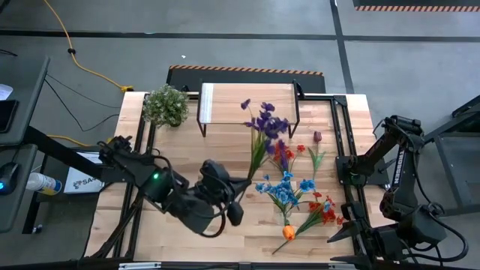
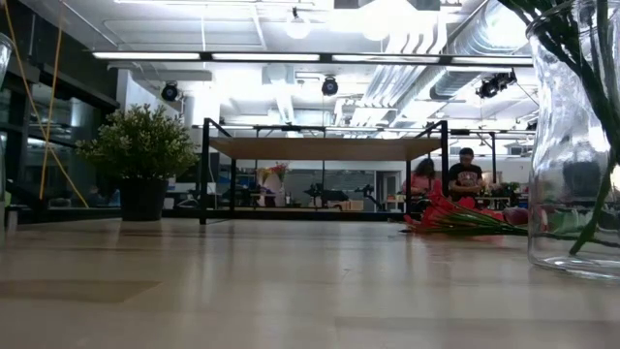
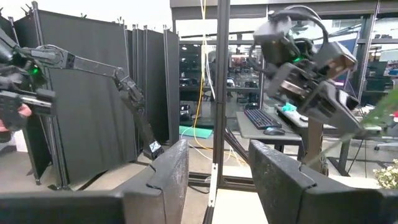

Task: Pick and place flowers into a vace then onto a shelf
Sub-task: Put the violet flowers into the right transparent vase

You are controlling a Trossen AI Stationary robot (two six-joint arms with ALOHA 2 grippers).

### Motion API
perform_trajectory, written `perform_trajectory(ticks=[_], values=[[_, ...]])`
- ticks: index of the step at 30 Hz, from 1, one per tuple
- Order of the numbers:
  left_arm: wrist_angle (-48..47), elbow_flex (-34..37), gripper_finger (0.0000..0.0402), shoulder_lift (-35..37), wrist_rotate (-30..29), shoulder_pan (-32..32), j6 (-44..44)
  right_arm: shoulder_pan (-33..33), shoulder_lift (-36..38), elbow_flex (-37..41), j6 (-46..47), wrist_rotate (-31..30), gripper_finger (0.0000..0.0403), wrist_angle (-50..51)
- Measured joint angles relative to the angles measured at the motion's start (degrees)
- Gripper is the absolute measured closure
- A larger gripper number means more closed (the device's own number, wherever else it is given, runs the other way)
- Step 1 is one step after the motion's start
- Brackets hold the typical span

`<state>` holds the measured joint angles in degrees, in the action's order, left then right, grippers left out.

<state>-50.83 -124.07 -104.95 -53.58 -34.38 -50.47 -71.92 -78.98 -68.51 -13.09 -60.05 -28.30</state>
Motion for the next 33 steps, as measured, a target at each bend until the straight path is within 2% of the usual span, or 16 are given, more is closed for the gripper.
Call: perform_trajectory(ticks=[9,17,22,33], values=[[8.72,0.0,0.0368,0.0,0.31,-3.81,7.23,1.17,0.0,0.0,0.17,1.74,0.025,0.01],[15.52,0.0,0.0368,-0.62,2.49,-5.54,15.84,6.12,0.0,0.0,4.98,10.57,0.0237,0.01],[21.46,0.0,0.0368,-2.15,7.59,-5.43,22.77,8.89,0.0,0.0,7.09,13.79,0.0226,0.01],[25.05,0.0,0.0368,-3.24,11.49,-5.41,26.05,13.68,0.0,0.0,10.18,22.17,0.0197,-0.25]])
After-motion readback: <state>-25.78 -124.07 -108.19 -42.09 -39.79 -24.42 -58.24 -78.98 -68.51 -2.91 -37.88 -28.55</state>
